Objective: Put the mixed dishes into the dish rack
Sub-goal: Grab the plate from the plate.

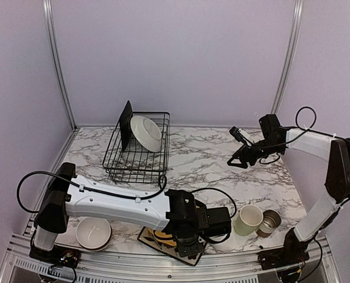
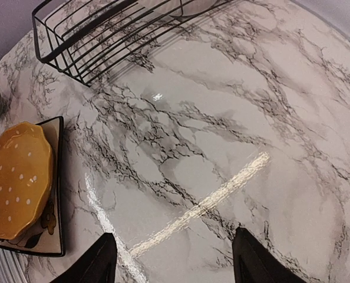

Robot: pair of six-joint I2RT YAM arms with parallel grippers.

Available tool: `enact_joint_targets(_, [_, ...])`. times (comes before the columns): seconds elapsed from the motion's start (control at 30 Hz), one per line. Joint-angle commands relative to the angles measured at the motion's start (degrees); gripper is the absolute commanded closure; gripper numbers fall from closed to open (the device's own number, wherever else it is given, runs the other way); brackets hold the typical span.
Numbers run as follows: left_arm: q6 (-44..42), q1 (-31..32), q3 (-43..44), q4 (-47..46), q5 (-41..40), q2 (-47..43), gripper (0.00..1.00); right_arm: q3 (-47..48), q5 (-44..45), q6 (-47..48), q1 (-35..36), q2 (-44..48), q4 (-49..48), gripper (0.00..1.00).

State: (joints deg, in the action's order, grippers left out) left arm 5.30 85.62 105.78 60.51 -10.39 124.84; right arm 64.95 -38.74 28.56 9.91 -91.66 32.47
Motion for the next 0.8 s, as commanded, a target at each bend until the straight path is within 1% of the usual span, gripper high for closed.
enact_joint_targets(0.0, [-3.63,-2.25,3.39,-1.56,2.81,-5.9,1.0,0.94,-9.64,9.39,0.32,4.47,6.25,0.35])
enact_joint_targets(0.1, [-4.92,-4.59,1.46,-2.92,6.17,-8.72,1.0,0.01,-15.43,20.4,0.29,8.99,10.41,0.33])
enact_joint_targets(0.2, [-7.3,-7.27,-0.8,-4.91,10.07,-11.41,1.0,0.21,-17.97,31.52,0.44,11.99,16.17,0.34])
enact_joint_targets(0.27, [-8.35,-8.91,-2.26,-6.37,12.86,-13.33,1.0,0.05,-19.47,43.51,0.41,13.33,21.65,0.36])
enact_joint_targets(0.3, [-8.87,-9.8,-2.99,-7.25,14.52,-14.37,1.0,-0.44,-20.43,48.23,0.45,13.94,23.82,0.36])
enact_joint_targets(0.33, [-9.35,-10.63,-3.82,-8.16,16.37,-15.4,1.0,-1.18,-21.47,50.48,0.49,14.48,24.71,0.36])
enact_joint_targets(0.43, [-10.54,-13.11,-6.41,-11.82,21.58,-18.7,1.0,-2.97,-23.35,51.99,2.31,14.39,24.21,0.35])
enact_joint_targets(0.53, [-11.28,-15.48,-6.9,-12.6,25.09,-19.66,1.0,-4.16,-21.63,50.39,6.53,13.01,21.34,0.35])
enact_joint_targets(0.63, [-11.68,-17.53,-7.14,-13.18,28.85,-20.45,1.0,-5.89,-18.59,47.02,11.43,12.29,15.87,0.35])
enact_joint_targets(0.67, [-11.78,-18.32,-7.35,-13.61,29.95,-20.74,1.0,-6.06,-17.42,45.74,13.04,11.91,13.35,0.34])
enact_joint_targets(0.77, [-11.83,-19.85,-7.86,-14.68,33.03,-21.27,1.0,-5.0,-15.67,43.52,16.41,9.35,10.94,0.33])
